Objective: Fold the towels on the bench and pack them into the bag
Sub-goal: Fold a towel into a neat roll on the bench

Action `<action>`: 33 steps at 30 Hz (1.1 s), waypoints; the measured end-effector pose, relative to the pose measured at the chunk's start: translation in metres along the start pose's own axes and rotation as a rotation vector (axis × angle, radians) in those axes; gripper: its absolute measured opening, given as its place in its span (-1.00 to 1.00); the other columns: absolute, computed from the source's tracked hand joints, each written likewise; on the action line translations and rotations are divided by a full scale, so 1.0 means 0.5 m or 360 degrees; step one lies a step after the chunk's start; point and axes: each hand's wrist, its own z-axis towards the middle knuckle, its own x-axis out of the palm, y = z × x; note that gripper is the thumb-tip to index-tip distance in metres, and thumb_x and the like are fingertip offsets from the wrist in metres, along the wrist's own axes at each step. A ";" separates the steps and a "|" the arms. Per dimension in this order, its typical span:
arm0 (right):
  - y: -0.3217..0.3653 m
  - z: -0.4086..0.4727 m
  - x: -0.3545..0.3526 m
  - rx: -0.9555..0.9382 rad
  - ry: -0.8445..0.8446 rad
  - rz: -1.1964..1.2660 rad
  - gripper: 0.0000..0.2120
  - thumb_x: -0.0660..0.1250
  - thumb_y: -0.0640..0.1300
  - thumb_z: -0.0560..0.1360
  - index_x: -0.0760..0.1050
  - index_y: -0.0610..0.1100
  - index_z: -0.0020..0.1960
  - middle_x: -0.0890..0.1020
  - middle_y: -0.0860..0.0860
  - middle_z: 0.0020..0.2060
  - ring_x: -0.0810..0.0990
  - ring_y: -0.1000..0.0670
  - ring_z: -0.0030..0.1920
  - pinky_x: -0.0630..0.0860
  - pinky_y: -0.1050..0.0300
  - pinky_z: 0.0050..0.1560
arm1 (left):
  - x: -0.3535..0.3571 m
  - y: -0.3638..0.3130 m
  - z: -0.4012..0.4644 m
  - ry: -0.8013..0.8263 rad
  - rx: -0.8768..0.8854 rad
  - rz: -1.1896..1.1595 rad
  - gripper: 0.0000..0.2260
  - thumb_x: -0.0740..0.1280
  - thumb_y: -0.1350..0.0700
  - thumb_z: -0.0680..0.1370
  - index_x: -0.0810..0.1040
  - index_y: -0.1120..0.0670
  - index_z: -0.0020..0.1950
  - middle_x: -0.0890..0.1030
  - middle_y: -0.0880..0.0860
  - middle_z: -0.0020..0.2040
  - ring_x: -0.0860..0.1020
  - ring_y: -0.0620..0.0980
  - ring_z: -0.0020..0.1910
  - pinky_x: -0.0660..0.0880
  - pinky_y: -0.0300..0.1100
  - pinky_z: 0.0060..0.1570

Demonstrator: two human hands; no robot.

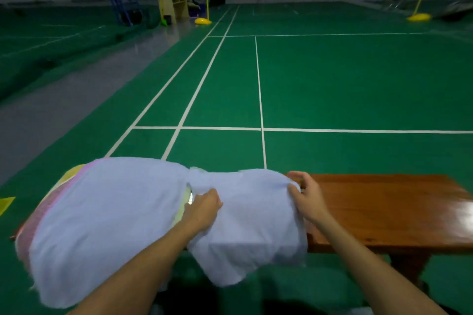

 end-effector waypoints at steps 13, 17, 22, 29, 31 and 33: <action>-0.134 -0.017 -0.089 0.0317 0.0421 0.0107 -0.77 0.53 -0.15 0.56 0.71 0.05 0.19 0.71 -0.28 0.02 0.70 -0.32 0.04 0.65 -0.26 0.11 | 0.029 0.016 0.042 -0.0203 -0.0210 -0.0557 -0.18 0.66 -0.13 0.37 0.30 -0.05 0.49 0.41 -0.01 0.38 0.48 0.07 0.26 0.47 -0.03 0.16; -0.096 -0.035 -0.104 0.0315 0.0447 0.0078 -0.82 0.51 -0.14 0.56 0.72 -0.01 0.16 0.72 0.03 0.11 0.69 0.03 0.12 0.68 0.14 0.06 | -0.012 0.024 0.028 -0.0029 -0.0071 -0.0964 -0.29 0.68 -0.12 0.36 0.49 -0.14 0.45 0.45 -0.08 0.42 0.48 0.04 0.39 0.47 0.05 0.41; -0.007 -0.043 -0.154 0.0201 0.0156 0.0095 -0.71 0.52 -0.15 0.56 0.69 -0.13 0.27 0.70 -0.01 0.17 0.67 0.06 0.13 0.68 0.23 -0.08 | -0.129 -0.001 -0.023 -0.0129 0.0134 -0.1129 -0.83 0.65 0.10 0.45 0.79 0.05 0.00 0.75 -0.02 0.05 0.68 -0.04 0.11 0.57 -0.38 -0.05; 0.169 -0.063 -0.236 -0.0125 -0.0079 -0.0198 -0.52 0.59 -0.16 0.49 0.61 -0.26 0.36 0.69 -0.06 0.18 0.65 0.00 0.16 0.56 0.11 0.18 | -0.311 -0.042 -0.122 -0.0493 0.0343 -0.0981 -0.69 0.66 0.14 0.43 0.75 0.10 0.14 0.72 0.01 0.08 0.67 0.00 0.09 0.62 -0.04 0.15; 0.212 -0.068 -0.251 -0.0210 -0.0182 -0.0306 -0.50 0.62 -0.15 0.46 0.62 -0.26 0.34 0.72 -0.11 0.15 0.67 -0.02 0.12 0.58 0.06 0.19 | -0.350 -0.055 -0.145 -0.0650 0.0409 -0.0827 -0.66 0.67 0.12 0.41 0.74 0.10 0.15 0.72 0.03 0.06 0.66 0.04 0.07 0.60 -0.01 0.13; 0.246 -0.080 -0.263 -0.0264 -0.0328 -0.0420 -0.51 0.64 -0.13 0.43 0.65 -0.25 0.31 0.75 -0.15 0.09 0.71 -0.10 0.08 0.60 -0.04 0.21 | -0.378 -0.069 -0.173 -0.0815 0.0437 -0.0682 -0.66 0.67 0.11 0.41 0.73 0.11 0.14 0.72 0.01 0.03 0.64 0.04 0.03 0.58 -0.03 0.11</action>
